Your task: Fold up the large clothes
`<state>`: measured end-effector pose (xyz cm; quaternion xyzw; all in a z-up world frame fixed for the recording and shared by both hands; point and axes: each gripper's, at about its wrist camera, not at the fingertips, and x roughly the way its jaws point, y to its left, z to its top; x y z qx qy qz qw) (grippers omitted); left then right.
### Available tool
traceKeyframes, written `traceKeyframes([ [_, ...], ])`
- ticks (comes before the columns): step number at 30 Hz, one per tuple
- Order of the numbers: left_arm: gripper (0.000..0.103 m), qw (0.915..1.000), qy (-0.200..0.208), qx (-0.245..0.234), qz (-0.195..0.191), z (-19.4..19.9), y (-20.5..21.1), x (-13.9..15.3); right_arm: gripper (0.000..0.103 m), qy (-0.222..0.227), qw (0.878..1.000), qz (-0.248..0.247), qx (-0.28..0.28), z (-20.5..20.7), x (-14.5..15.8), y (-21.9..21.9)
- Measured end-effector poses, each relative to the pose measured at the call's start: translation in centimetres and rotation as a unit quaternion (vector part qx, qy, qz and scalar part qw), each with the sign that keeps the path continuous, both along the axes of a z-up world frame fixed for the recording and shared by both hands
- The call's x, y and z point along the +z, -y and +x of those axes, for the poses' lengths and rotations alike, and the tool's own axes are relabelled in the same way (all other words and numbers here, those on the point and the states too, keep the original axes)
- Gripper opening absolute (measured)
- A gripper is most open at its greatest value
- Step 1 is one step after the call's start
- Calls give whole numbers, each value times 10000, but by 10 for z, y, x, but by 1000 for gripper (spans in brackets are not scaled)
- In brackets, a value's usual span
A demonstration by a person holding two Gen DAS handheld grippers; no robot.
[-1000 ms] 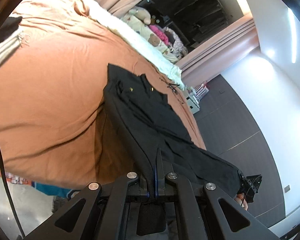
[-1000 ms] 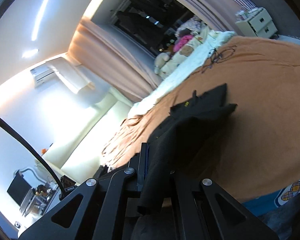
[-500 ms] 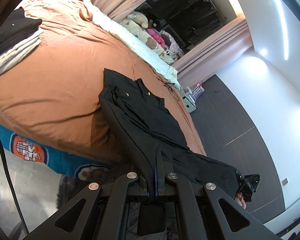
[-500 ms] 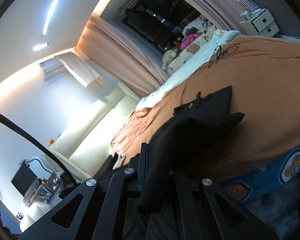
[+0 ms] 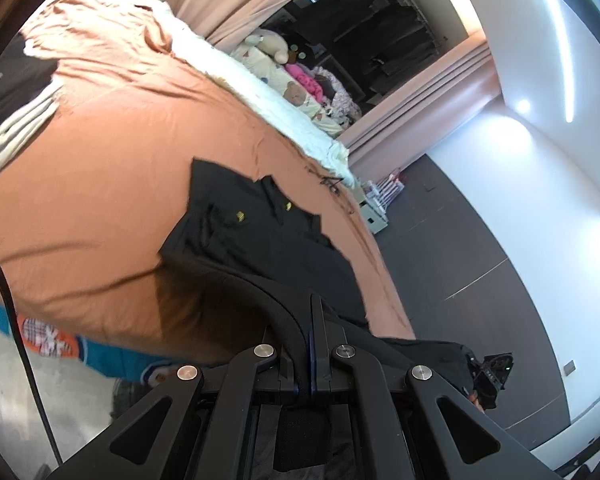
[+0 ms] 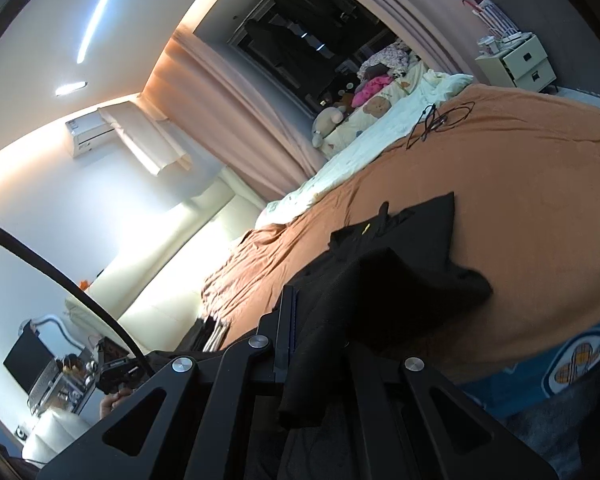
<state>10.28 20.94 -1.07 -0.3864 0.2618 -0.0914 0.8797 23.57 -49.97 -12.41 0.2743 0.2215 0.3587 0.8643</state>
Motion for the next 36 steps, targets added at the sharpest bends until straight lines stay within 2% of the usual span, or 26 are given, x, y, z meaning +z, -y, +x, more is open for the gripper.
traceKeyframes([
  [8,2,9997,116,-10,224,68,-17,40,0,266,9995,-94,-170,64,30,-23],
  [17,2,9991,-17,121,394,153,-42,53,0,143,9992,-78,-359,145,24,-55],
  [28,2,9977,-499,196,420,260,-68,20,0,-273,9981,-299,-462,220,16,-99],
  [36,3,9949,-899,205,408,317,-83,-26,0,-1014,9918,-432,-641,267,4,-119],
])
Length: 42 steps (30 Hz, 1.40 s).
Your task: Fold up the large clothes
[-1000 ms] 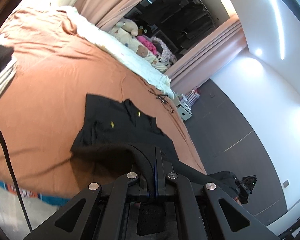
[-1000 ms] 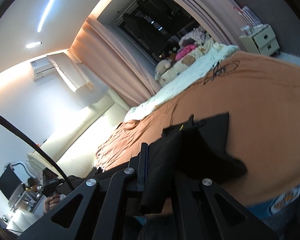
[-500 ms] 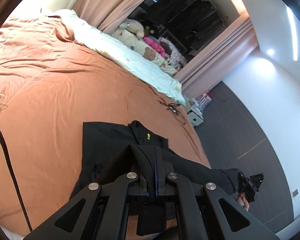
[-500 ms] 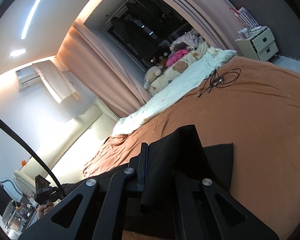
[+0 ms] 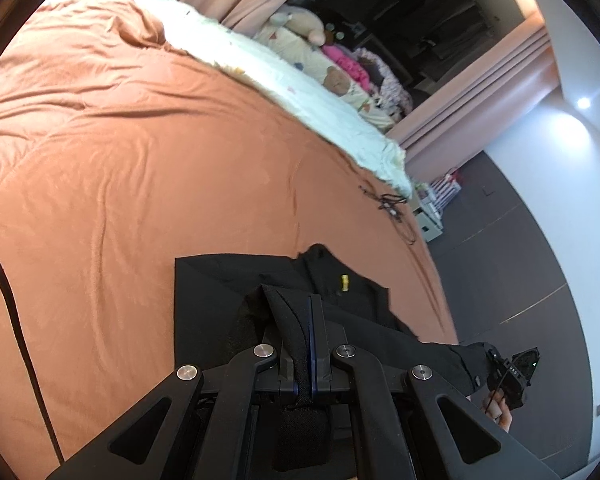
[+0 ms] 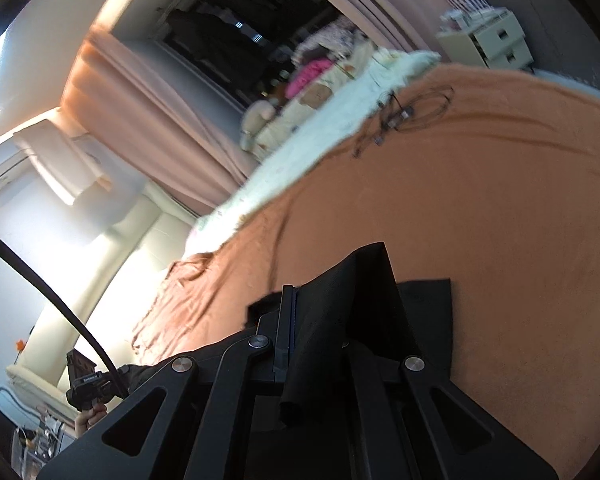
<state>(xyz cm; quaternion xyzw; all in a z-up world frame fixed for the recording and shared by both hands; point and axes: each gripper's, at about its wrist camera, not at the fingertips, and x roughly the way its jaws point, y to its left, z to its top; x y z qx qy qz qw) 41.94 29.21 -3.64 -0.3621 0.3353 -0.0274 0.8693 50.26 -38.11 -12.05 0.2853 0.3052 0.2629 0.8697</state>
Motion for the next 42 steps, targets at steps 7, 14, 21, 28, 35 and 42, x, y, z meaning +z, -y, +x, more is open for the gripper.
traceKeyframes([
  [7,3,9988,-491,68,12,47,-11,-45,1,-408,9985,-364,-51,34,6,-36],
  [14,91,9967,-799,151,-67,67,-19,-77,79,-403,9982,-399,-172,44,23,-57],
  [21,95,9956,-831,184,387,52,-19,-58,79,-411,9927,-1107,-231,34,50,-65],
  [28,95,9861,-1201,10,1152,36,-14,-60,79,-617,9760,-2081,-190,30,65,-86],
  [35,94,9776,-1434,-170,1530,39,-15,-73,79,-964,9613,-2579,-72,54,66,-114],
  [42,81,9699,-1434,-417,1921,75,-8,-96,79,-1194,9607,-2504,-53,103,59,-130],
])
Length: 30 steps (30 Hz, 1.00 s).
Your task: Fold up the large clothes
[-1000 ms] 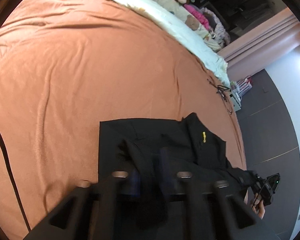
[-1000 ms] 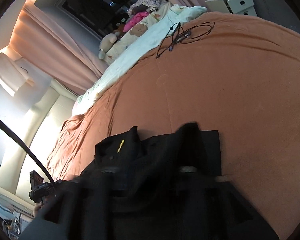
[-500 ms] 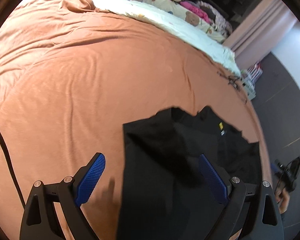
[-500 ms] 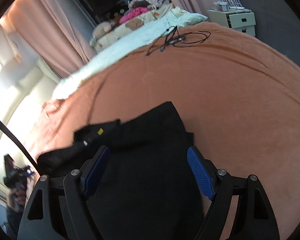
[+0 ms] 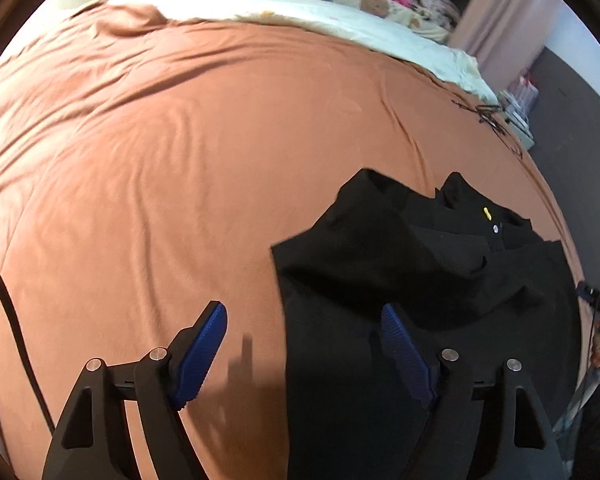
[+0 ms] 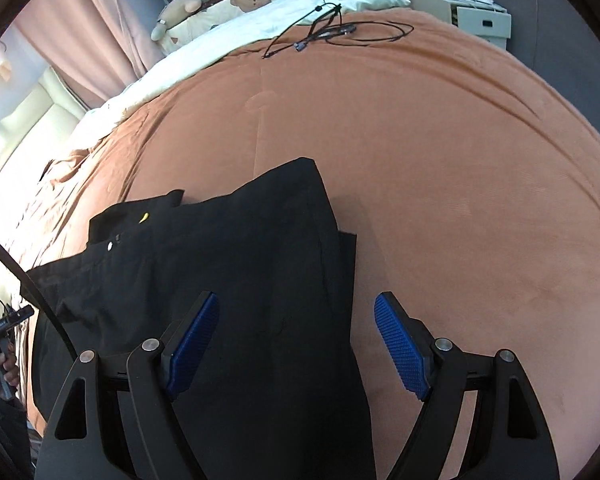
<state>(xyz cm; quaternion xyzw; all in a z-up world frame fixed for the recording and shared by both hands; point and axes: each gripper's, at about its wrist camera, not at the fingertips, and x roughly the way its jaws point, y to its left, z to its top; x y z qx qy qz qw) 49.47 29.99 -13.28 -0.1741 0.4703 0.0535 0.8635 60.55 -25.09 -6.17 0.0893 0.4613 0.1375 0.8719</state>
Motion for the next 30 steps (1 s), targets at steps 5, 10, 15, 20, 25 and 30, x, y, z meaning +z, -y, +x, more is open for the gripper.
traceKeyframes([
  [5,71,9997,70,-223,32,33,-2,-7,79,13,10000,-13,98,37,2,-11],
  [10,58,9991,71,-352,-212,60,-8,-14,60,4,9996,176,240,59,-2,-15],
  [15,29,9994,-74,-323,-111,76,-9,-23,24,214,9993,216,196,63,-3,-6],
  [20,3,9995,210,-229,-25,66,-15,-11,1,641,9966,492,147,28,-4,22],
  [25,3,9975,703,-60,-101,49,-22,18,0,952,9920,831,-45,1,7,39],
  [30,3,9967,804,-4,131,54,-18,33,0,943,9925,758,-194,-5,-3,46],
])
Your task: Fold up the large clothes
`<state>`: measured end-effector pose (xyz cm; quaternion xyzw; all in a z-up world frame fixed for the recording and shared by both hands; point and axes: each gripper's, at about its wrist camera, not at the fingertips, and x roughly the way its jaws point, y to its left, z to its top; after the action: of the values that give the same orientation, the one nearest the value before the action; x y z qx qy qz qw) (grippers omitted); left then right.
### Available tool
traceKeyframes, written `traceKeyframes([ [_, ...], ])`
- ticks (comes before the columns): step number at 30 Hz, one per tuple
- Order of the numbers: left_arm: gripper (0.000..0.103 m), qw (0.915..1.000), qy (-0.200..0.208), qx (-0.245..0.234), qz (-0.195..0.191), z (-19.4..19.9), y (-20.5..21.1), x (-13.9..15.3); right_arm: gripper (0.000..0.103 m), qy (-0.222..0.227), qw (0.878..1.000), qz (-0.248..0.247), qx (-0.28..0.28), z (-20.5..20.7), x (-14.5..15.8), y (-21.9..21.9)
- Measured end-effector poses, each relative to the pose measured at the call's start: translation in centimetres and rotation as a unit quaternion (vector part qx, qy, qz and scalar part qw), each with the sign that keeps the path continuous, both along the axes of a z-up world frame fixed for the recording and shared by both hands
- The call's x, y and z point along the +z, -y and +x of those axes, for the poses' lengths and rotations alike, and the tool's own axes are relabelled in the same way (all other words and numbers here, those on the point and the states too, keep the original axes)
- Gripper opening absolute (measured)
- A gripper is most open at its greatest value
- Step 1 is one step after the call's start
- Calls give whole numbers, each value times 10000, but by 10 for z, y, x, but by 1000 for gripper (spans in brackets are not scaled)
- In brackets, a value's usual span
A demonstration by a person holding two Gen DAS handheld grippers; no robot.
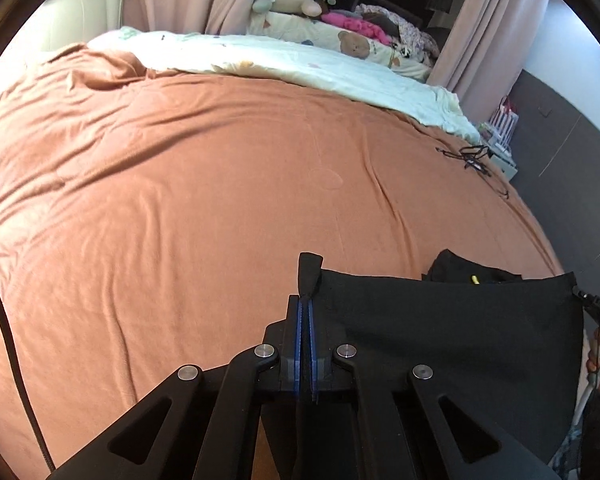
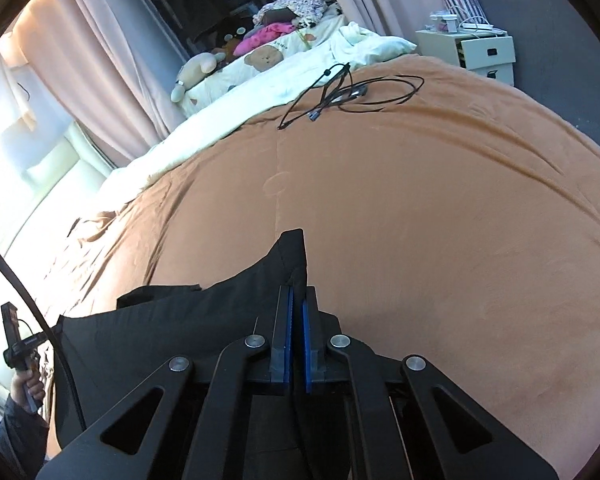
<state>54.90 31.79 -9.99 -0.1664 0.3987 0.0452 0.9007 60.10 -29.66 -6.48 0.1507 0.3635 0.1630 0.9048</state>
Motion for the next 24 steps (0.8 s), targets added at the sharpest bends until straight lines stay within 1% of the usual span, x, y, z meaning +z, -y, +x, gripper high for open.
traceKeyframes([
  [2,3,9999,-97,31,40,10,0,-3,0,-90,9999,-24,-52,8,-5,-2],
  [4,3,9995,-266,72,135,24,1,-10,0,-167,9997,-153,-114,14,-10,-8],
  [7,3,9982,-528,69,288,42,6,-28,0,-333,9979,-505,-241,23,-22,-17],
  [10,3,9961,-817,41,317,59,10,-47,1,-609,9938,-834,-421,29,-36,-24],
  [12,8,9938,-1058,86,317,68,11,-56,4,-692,9925,-895,-471,29,-36,-27],
  [13,8,9935,-1093,115,288,70,11,-58,8,-683,9924,-905,-476,26,-34,-26],
  [15,13,9941,-1040,185,231,66,8,-54,35,-615,9925,-939,-485,19,-27,-24],
  [16,20,9946,-990,251,207,62,6,-50,67,-509,9936,-898,-453,13,-21,-22],
  [17,34,9948,-957,301,188,58,4,-46,77,-378,9945,-881,-431,5,-15,-20],
  [18,43,9951,-914,346,162,53,2,-42,77,-327,9946,-899,-396,5,-7,-18],
  [19,55,9956,-850,381,138,46,1,-38,77,-299,9950,-901,-317,-4,-1,-17],
  [20,57,9961,-767,408,127,38,0,-33,77,-293,9953,-890,-249,-13,3,-17],
  [21,57,9961,-761,425,116,30,-1,-28,77,-286,9951,-920,-216,-21,5,-17],
  [24,57,9964,-723,435,5,6,2,-18,77,-209,9923,-1212,-133,-49,13,-16],
])
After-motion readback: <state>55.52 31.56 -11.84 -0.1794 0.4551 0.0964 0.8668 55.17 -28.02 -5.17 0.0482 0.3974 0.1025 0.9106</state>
